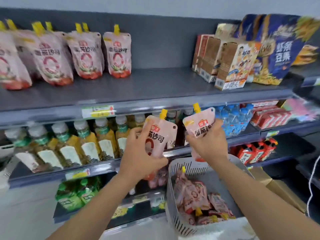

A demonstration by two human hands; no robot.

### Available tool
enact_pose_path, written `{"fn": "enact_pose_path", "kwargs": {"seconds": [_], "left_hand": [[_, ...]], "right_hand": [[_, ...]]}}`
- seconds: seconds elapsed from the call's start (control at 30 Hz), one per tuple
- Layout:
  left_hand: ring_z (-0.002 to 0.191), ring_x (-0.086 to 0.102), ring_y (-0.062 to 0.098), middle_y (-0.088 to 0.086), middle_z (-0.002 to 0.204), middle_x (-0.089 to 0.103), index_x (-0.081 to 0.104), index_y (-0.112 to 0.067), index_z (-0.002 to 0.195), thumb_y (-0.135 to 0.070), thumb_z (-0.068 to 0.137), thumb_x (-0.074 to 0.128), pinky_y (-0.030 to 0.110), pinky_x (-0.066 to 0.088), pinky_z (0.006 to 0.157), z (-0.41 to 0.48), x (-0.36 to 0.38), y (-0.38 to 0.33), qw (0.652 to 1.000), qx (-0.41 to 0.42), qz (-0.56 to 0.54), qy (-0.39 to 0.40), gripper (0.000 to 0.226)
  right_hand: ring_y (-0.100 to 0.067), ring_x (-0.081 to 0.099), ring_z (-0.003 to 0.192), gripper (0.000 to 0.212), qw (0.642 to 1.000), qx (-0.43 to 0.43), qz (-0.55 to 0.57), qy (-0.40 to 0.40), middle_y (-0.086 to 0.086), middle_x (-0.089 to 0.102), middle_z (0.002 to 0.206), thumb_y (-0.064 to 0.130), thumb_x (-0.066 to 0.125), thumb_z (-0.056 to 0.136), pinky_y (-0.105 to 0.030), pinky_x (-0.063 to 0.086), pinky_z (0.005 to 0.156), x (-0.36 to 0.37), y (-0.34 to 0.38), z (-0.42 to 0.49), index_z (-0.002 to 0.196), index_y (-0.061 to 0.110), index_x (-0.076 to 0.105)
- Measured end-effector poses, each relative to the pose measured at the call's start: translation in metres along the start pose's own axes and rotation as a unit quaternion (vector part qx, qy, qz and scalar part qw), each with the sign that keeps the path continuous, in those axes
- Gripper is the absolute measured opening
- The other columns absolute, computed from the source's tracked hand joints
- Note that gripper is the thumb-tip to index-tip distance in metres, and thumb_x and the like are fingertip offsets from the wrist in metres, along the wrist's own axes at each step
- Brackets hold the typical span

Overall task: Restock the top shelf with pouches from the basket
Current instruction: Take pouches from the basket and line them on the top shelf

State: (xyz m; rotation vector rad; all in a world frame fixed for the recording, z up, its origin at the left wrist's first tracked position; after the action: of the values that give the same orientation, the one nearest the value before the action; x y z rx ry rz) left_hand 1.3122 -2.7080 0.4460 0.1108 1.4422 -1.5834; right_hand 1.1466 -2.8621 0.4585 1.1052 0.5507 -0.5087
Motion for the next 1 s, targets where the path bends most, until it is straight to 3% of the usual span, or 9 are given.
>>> {"fn": "enact_pose_path", "kwargs": {"seconds": [0.13, 0.27, 0.4, 0.43, 0.5, 0.57, 0.8, 1.0], "left_hand": [[0.113, 0.040, 0.012, -0.011, 0.119, 0.029, 0.017, -0.045, 0.149, -0.040, 0.052, 0.072, 0.023, 0.040, 0.090, 0.006, -0.078, -0.010, 0.995, 0.049, -0.014, -0.090, 0.111], [0.119, 0.033, 0.016, -0.006, 0.123, 0.028, 0.019, -0.043, 0.149, -0.041, 0.054, 0.069, 0.026, 0.036, 0.096, 0.035, -0.144, -0.020, 0.982, 0.084, 0.009, -0.170, 0.107], [0.124, 0.028, 0.019, 0.002, 0.131, 0.026, 0.017, -0.041, 0.149, -0.040, 0.055, 0.070, 0.009, 0.026, 0.095, 0.090, -0.189, -0.017, 0.968, 0.071, 0.013, -0.239, 0.108], [0.125, 0.028, 0.020, 0.005, 0.134, 0.025, 0.016, -0.041, 0.149, -0.041, 0.055, 0.071, 0.012, 0.029, 0.098, 0.106, -0.197, -0.013, 0.965, 0.064, 0.011, -0.254, 0.109], [0.128, 0.027, 0.025, 0.008, 0.138, 0.024, 0.014, -0.040, 0.149, -0.045, 0.055, 0.071, 0.033, 0.035, 0.106, 0.135, -0.208, -0.004, 0.958, 0.049, 0.022, -0.283, 0.111], [0.129, 0.024, 0.026, 0.010, 0.140, 0.022, 0.013, -0.039, 0.150, -0.045, 0.057, 0.074, 0.044, 0.035, 0.106, 0.162, -0.211, 0.007, 0.952, 0.024, 0.042, -0.303, 0.111], [0.137, 0.015, 0.039, 0.019, 0.150, 0.012, 0.009, -0.036, 0.151, -0.041, 0.060, 0.082, 0.051, 0.028, 0.110, 0.236, -0.204, 0.063, 0.936, -0.050, 0.121, -0.327, 0.117], [0.129, 0.026, 0.038, 0.022, 0.143, 0.019, 0.011, -0.035, 0.152, -0.033, 0.057, 0.084, 0.047, 0.028, 0.108, 0.261, -0.197, 0.090, 0.924, -0.071, 0.128, -0.353, 0.120]], "right_hand": [[-0.029, 0.061, 0.089, 0.076, 0.993, -0.044, 0.102, -0.027, -0.005, 0.062, 0.097, 0.062, 0.066, 0.048, -0.042, 0.052, 0.072, -0.003, 0.079, -0.002, 0.101, 0.019, 0.034], [-0.024, 0.059, 0.095, 0.077, 0.982, -0.077, 0.167, -0.052, -0.003, 0.060, 0.103, 0.058, 0.070, 0.051, -0.039, 0.051, 0.077, -0.003, 0.147, 0.017, 0.106, 0.016, 0.036], [-0.024, 0.055, 0.104, 0.086, 0.974, -0.064, 0.205, -0.069, -0.003, 0.053, 0.112, 0.052, 0.076, 0.049, -0.044, 0.049, 0.088, 0.007, 0.199, 0.049, 0.115, 0.011, 0.039], [-0.024, 0.054, 0.107, 0.089, 0.973, -0.054, 0.214, -0.070, -0.004, 0.051, 0.115, 0.050, 0.077, 0.049, -0.047, 0.048, 0.090, 0.012, 0.210, 0.058, 0.118, 0.010, 0.039], [-0.026, 0.050, 0.114, 0.093, 0.972, -0.031, 0.224, -0.064, -0.005, 0.047, 0.121, 0.045, 0.080, 0.050, -0.050, 0.045, 0.094, 0.025, 0.225, 0.075, 0.124, 0.009, 0.037], [-0.027, 0.045, 0.120, 0.095, 0.973, -0.014, 0.225, -0.052, -0.006, 0.042, 0.126, 0.041, 0.082, 0.055, -0.050, 0.041, 0.098, 0.042, 0.236, 0.091, 0.129, 0.008, 0.034], [-0.028, 0.038, 0.126, 0.103, 0.977, -0.035, 0.208, -0.004, -0.008, 0.038, 0.133, 0.043, 0.086, 0.056, -0.051, 0.038, 0.102, 0.104, 0.262, 0.138, 0.136, 0.008, 0.029], [-0.027, 0.039, 0.124, 0.105, 0.982, -0.035, 0.183, 0.009, -0.006, 0.039, 0.130, 0.047, 0.085, 0.055, -0.052, 0.038, 0.101, 0.144, 0.273, 0.164, 0.135, 0.011, 0.028]]}}
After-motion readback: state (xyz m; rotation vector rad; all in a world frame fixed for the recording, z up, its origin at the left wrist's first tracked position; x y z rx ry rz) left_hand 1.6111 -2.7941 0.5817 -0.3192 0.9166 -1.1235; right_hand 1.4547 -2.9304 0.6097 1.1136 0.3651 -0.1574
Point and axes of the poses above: each hand's wrist, its own z-axis towards the middle knuckle, its own x-axis out of the palm, y = z × x, the point moved 5 cm from there along z, towards the middle knuckle
